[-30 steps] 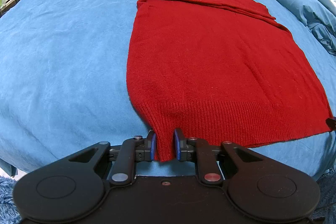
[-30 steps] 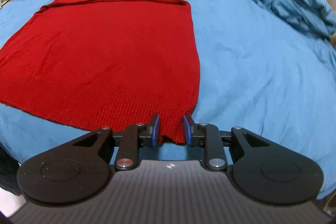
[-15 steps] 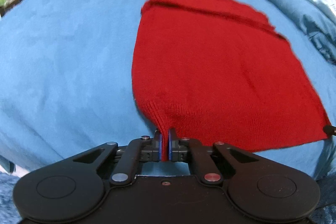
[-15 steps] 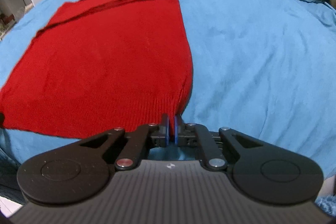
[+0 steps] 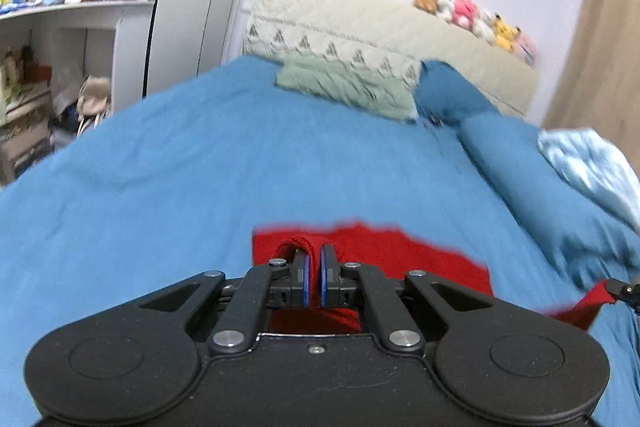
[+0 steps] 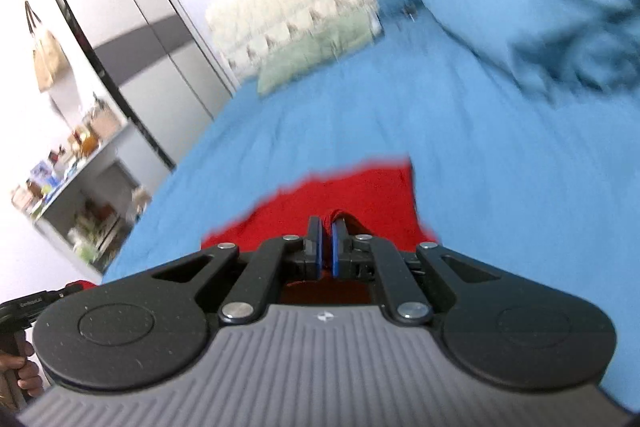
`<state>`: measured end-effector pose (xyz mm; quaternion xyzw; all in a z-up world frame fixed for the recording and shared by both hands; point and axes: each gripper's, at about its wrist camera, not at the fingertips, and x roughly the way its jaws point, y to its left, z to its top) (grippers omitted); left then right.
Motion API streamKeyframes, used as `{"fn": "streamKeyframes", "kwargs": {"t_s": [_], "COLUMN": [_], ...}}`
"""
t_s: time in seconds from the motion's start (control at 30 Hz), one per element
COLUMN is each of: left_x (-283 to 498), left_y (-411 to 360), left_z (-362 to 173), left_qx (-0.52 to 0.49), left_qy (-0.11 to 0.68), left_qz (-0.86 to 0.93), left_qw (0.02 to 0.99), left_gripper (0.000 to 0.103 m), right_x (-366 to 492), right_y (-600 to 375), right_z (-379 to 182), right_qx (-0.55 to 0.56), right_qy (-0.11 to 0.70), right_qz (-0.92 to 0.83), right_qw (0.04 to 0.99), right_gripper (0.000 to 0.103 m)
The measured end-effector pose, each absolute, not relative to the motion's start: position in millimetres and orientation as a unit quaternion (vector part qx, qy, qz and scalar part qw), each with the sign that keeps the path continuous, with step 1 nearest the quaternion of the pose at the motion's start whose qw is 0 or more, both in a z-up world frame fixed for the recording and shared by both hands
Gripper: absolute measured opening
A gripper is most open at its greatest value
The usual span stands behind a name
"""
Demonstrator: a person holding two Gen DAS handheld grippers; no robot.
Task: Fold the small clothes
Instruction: 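Lift the hem with both tools and fold it toward the collar, then open both tools and release the hem onto the sweater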
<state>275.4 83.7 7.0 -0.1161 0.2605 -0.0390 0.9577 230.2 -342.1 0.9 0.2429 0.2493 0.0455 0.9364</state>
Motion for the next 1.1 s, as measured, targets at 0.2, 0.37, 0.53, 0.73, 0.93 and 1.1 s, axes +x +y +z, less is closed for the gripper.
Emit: {"fn": "streamKeyframes", "kwargs": {"t_s": [0.2, 0.37, 0.53, 0.73, 0.93, 1.1], "left_x": [432, 483, 514, 476, 426, 417], "left_y": [58, 52, 71, 82, 55, 45], "left_z": [-41, -106, -119, -91, -128, -166], "left_qx": [-0.097, -0.101, -0.106, -0.103, -0.033, 0.0], "left_qy": [0.293, 0.338, 0.338, 0.282, 0.355, 0.4], "left_qz": [0.002, 0.025, 0.031, 0.035, -0.073, -0.066], "left_qw": [0.951, 0.935, 0.935, 0.953, 0.931, 0.914], "left_gripper": [0.005, 0.005, 0.01, 0.083, 0.084, 0.084], "right_x": [409, 479, 510, 494, 445, 453], "right_y": [-343, -326, -329, -334, -299, -295], "right_z": [-22, -91, -108, -100, -127, -175], "right_qx": [0.226, 0.222, 0.24, 0.236, 0.157, 0.106], "right_qy": [0.279, 0.329, 0.311, 0.254, 0.299, 0.392], "right_qz": [0.006, -0.028, -0.039, -0.02, 0.087, -0.007], "right_qw": [0.933, 0.917, 0.919, 0.938, 0.937, 0.914], "right_gripper": [0.02, 0.02, 0.02, 0.087, 0.089, 0.088]}}
